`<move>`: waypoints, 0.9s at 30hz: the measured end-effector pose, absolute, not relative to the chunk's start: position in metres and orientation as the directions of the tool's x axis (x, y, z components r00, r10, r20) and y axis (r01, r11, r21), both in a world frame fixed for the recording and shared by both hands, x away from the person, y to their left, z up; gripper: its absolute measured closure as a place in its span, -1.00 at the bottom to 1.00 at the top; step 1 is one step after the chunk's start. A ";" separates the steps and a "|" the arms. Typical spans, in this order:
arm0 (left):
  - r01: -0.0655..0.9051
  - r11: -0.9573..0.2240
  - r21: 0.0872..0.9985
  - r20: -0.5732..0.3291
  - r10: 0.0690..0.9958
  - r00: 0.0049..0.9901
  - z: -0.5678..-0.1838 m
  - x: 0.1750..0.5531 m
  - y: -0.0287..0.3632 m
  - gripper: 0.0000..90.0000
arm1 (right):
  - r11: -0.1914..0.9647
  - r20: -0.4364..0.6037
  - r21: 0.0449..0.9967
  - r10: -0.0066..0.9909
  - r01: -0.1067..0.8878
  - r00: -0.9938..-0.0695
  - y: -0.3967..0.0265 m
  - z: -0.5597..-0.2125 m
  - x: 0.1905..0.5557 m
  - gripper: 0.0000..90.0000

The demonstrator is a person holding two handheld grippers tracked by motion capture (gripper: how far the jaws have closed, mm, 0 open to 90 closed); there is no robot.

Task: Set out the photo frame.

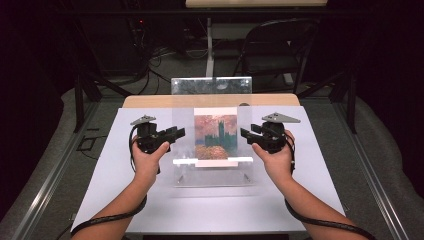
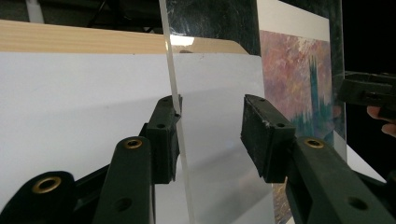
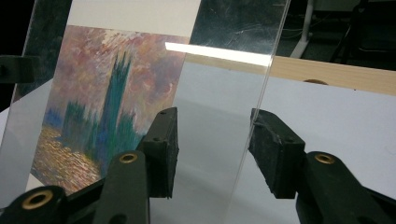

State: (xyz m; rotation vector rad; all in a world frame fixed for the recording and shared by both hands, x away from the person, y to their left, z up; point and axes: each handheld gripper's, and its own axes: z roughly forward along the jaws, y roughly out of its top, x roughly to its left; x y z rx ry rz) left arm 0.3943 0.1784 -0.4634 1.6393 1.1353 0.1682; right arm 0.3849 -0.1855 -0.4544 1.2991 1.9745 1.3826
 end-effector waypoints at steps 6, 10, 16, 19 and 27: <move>0.560 0.015 0.828 -0.390 0.732 0.558 -0.461 0.386 0.179 0.28 | 0.098 0.157 0.889 0.852 0.447 -0.499 -0.187 -0.451 0.376 0.22; 0.544 0.002 0.839 -0.372 0.731 0.572 -0.459 0.377 0.181 0.29 | 0.105 0.146 0.896 0.848 0.432 -0.509 -0.188 -0.449 0.369 0.26; 0.523 -0.001 0.852 -0.364 0.716 0.595 -0.457 0.362 0.184 0.35 | 0.112 0.140 0.903 0.837 0.415 -0.529 -0.192 -0.445 0.353 0.36; 0.518 -0.003 0.855 -0.363 0.710 0.604 -0.457 0.357 0.186 0.38 | 0.118 0.127 0.909 0.835 0.399 -0.535 -0.192 -0.445 0.347 0.37; 0.501 -0.001 0.866 -0.358 0.697 0.621 -0.458 0.341 0.189 0.43 | 0.126 0.115 0.918 0.822 0.375 -0.558 -0.196 -0.445 0.332 0.44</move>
